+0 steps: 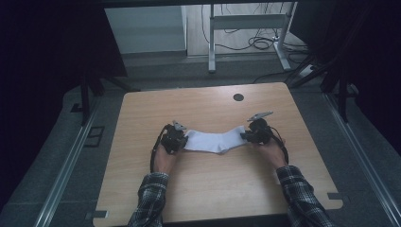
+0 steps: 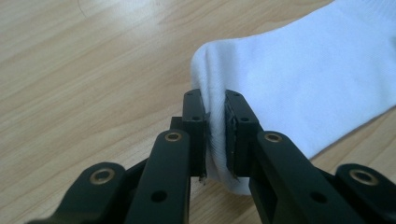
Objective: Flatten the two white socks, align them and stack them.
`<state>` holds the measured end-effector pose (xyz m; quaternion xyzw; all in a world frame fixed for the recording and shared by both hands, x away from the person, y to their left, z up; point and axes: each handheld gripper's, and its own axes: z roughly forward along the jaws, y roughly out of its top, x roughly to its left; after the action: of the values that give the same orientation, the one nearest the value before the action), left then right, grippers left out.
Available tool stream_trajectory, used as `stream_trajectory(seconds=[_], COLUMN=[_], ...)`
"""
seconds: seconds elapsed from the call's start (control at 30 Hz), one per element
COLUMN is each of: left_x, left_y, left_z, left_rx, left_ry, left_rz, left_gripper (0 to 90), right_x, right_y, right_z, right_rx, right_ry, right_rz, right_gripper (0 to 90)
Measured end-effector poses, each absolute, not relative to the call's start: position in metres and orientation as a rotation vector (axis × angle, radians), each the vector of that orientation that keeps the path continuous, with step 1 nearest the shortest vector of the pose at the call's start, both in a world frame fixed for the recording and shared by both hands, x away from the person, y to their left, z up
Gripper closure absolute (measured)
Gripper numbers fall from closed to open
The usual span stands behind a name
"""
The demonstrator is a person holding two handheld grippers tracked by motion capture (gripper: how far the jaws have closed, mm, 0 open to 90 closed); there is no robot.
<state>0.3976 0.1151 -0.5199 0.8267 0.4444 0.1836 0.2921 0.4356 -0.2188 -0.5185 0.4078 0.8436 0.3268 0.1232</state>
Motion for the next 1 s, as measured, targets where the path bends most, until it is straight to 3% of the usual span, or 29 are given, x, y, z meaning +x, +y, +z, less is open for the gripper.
stream_trajectory(seconds=[0.1, 0.27, 0.63, 1.0], left_x=[0.399, 0.400, 0.396, 0.388], left_y=[0.116, 0.120, 0.122, 0.121], left_z=[-0.525, -0.528, -0.515, -0.508], left_rx=[2.200, 2.158, 2.098, 2.089], left_ry=[1.213, 1.254, 1.254, 1.226], left_rz=[0.483, 0.498, 0.506, 0.466], left_gripper=[78.2, 65.3, 48.1, 33.2], right_x=[0.436, 0.437, 0.435, 0.426], right_y=[-0.219, -0.222, -0.229, -0.227], right_z=[-0.524, -0.523, -0.517, -0.505], right_rx=[1.219, 1.236, 1.259, 1.198], right_ry=[2.455, 2.439, 2.423, 2.429], right_rz=[0.951, 0.959, 1.019, 1.062], right_gripper=[70.7, 61.6, 42.6, 33.2])
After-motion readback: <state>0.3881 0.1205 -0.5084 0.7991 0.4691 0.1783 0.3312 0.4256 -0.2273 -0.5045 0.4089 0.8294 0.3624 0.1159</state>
